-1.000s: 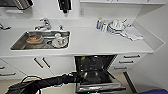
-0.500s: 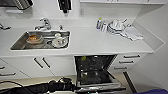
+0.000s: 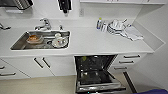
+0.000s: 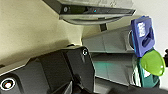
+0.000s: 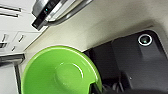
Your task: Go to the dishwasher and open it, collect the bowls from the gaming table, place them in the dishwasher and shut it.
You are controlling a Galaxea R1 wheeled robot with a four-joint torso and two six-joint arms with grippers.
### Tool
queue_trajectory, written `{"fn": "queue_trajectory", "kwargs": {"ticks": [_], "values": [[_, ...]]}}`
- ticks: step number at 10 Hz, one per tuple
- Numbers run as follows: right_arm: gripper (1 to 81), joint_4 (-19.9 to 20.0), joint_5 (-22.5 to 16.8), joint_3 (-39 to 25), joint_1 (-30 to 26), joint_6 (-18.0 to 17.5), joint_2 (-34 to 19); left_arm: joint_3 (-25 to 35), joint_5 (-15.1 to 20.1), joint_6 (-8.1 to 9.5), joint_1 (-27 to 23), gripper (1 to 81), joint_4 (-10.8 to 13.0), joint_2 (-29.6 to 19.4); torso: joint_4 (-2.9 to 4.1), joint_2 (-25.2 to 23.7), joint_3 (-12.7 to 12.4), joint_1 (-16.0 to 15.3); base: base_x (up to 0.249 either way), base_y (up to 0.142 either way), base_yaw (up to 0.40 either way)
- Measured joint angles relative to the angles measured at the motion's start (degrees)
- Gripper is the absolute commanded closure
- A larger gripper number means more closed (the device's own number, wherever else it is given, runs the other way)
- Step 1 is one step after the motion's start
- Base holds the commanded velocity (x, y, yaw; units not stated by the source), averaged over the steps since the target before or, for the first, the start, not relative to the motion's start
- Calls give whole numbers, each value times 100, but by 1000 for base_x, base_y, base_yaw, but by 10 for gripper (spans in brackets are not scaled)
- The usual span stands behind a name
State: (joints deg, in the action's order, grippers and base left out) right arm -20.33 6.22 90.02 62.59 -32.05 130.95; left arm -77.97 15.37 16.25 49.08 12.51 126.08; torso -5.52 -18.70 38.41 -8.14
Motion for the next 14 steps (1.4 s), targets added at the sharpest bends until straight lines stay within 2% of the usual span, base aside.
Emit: {"fn": "queue_trajectory", "kwargs": {"ticks": [4,6,9,11,14], "values": [[811,218,-358,-477,-1257,-321,-99,-789,-684,0,1571,10,411,129,0,0,0,0,0,0,0],[811,315,-518,-444,-1898,-703,146,-1130,-1083,-5,2200,10,621,271,0,0,0,0,0,0,0],[811,396,-581,76,-2216,-1193,679,-2046,-1710,-46,2884,10,819,499,0,0,0,0,0,0,0],[811,416,-578,538,-2623,-1392,866,-2476,-1950,-112,3304,10,918,1040,0,0,0,0,0,0,0],[811,449,-521,898,-2998,-1770,1191,-3259,-2174,-148,3485,10,979,1819,0,0,0,0,0,0,0]]}}
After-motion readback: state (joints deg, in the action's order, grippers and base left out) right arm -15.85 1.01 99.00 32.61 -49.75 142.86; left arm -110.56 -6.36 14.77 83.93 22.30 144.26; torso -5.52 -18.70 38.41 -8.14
